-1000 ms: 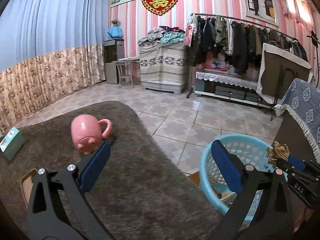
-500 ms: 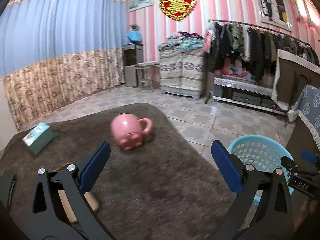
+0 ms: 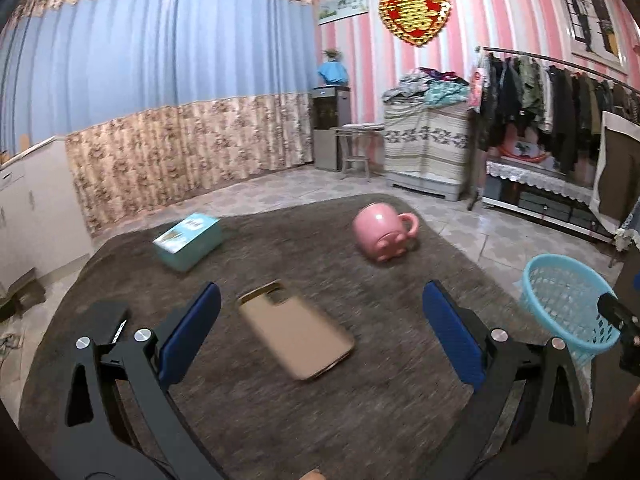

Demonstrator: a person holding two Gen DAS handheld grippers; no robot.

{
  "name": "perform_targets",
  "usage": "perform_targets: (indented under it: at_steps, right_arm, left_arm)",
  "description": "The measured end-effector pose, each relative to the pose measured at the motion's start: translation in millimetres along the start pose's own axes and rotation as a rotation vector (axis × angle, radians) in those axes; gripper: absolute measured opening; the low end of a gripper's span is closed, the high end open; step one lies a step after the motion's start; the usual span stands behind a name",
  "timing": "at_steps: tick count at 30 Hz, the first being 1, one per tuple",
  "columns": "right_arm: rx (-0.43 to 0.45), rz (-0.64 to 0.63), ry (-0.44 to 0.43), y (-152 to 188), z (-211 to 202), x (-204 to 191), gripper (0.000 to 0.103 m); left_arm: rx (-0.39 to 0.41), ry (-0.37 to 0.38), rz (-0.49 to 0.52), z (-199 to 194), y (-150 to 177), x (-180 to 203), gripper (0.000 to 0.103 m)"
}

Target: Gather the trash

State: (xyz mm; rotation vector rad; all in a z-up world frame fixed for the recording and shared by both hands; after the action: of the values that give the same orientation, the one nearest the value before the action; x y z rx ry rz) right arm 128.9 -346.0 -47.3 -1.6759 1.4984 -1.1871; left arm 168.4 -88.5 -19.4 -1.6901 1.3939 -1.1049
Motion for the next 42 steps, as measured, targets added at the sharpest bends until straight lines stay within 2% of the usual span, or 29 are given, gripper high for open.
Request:
perform_targets:
  at_steps: [4,8,15,18,21,30,42]
  right_arm:
    - [0.007,-0.041,-0.014,5.6,-12.7,-20.1,0.099]
    - [0.008,-0.016,-0.053,13.1,-22.2,-32.9,0.099]
    - [-0.004,-0.024,-0.048,24.3,-28.9,-47.4,0.099]
    - [0.021,-0.056,-0.045,20.3,-33.5,-55.3,0.099]
    - [0.046,-0.062,-0.052,17.4,-38.0,-59.9,0.099]
    - [0.065,-0.078,-0.070,15.6,-38.9,-66.8,0.099]
    - [0.065,-0.107,-0.061,15.5,-36.9,-72.6,0.099]
  left_arm:
    - [-0.015,-0.023,-0.007,-15.2,8.1,-20.0,0.098]
    - [-0.005,-0.043,-0.011,-32.9,17.2,-33.6,0.098]
    - [0.005,-0.040,-0.075,-51.7,33.7,-45.1,0.098]
    - [0.014,-0.022,-0.097,-57.5,39.8,-44.4,0.098]
    - [0.031,-0.015,-0.073,-61.2,43.3,-37.3,0.098]
    - [0.063,0.001,-0.048,-65.0,48.8,-29.5,0.098]
    - [0.058,0.003,-0.062,-62.7,52.0,-32.0,0.098]
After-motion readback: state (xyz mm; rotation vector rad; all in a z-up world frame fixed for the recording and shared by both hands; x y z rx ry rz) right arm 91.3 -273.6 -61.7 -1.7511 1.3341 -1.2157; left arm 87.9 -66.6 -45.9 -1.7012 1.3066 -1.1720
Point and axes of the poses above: each gripper's, at about its wrist camera, not at the fingertips, and z roughly the way its jaws point, x to its right, y to its underside, the point moved 7 cm from there along z, roughly the way its jaws point, and after that the axes turned 15 degrees about -z, right-handed, at the moved point
